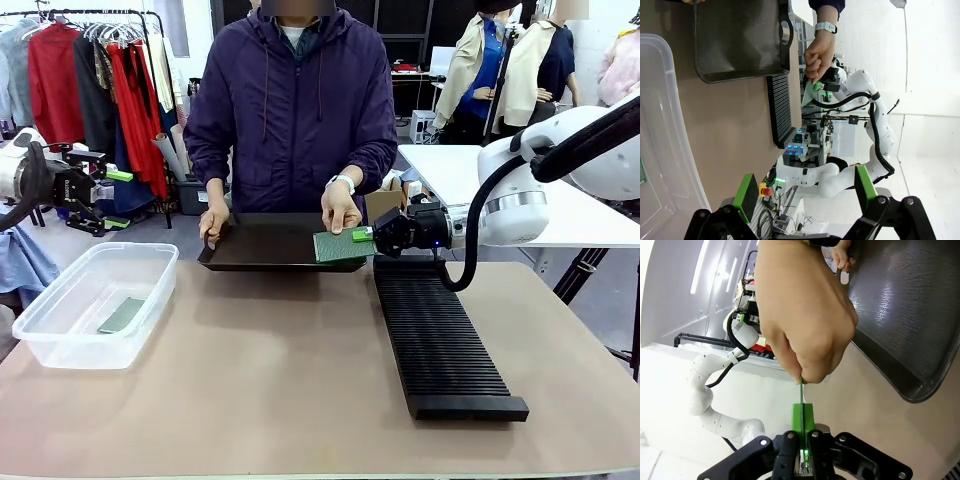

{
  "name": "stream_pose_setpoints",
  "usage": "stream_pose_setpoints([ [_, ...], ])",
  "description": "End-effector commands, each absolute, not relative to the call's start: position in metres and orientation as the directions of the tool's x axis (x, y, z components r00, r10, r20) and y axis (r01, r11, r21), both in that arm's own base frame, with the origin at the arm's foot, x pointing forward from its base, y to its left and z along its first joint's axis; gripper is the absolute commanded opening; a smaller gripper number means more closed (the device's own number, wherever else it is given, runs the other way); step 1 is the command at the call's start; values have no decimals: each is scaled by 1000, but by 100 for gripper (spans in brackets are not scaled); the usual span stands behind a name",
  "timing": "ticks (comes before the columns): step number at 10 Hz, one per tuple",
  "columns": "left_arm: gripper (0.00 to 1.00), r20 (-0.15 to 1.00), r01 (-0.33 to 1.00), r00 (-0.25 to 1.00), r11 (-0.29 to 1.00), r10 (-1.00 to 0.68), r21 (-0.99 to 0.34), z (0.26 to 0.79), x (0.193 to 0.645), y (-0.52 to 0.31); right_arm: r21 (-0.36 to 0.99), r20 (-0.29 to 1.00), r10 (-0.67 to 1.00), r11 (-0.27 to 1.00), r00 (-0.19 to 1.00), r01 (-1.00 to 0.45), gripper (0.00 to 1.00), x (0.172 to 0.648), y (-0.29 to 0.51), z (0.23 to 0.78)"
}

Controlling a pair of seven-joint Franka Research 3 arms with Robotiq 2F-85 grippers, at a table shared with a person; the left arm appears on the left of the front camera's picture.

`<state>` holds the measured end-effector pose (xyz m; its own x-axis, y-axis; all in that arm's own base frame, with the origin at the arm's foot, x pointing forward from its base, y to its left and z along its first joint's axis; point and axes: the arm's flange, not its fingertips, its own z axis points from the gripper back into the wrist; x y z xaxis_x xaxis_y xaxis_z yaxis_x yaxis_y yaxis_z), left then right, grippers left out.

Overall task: Sort PCBs into racks and boxes based on the side picked up.
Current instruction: If the short side of the Blank PCB is picked up, insert it into the PCB Rack ; if the long side is picked up, place it in the Organizing box.

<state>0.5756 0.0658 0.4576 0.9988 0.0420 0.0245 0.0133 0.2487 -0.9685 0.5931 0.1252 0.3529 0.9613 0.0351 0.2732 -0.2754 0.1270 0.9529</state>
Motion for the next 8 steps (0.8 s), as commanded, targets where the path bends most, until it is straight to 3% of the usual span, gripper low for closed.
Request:
stream_pose_setpoints([
  [1,100,20,7,999,253,51,-968,460,575,66,956,273,16,111,962,-273,0,592,128,353],
  [8,100,20,7,999,253,51,-968,460,575,66,956,273,16,111,962,-273,0,592,128,353],
])
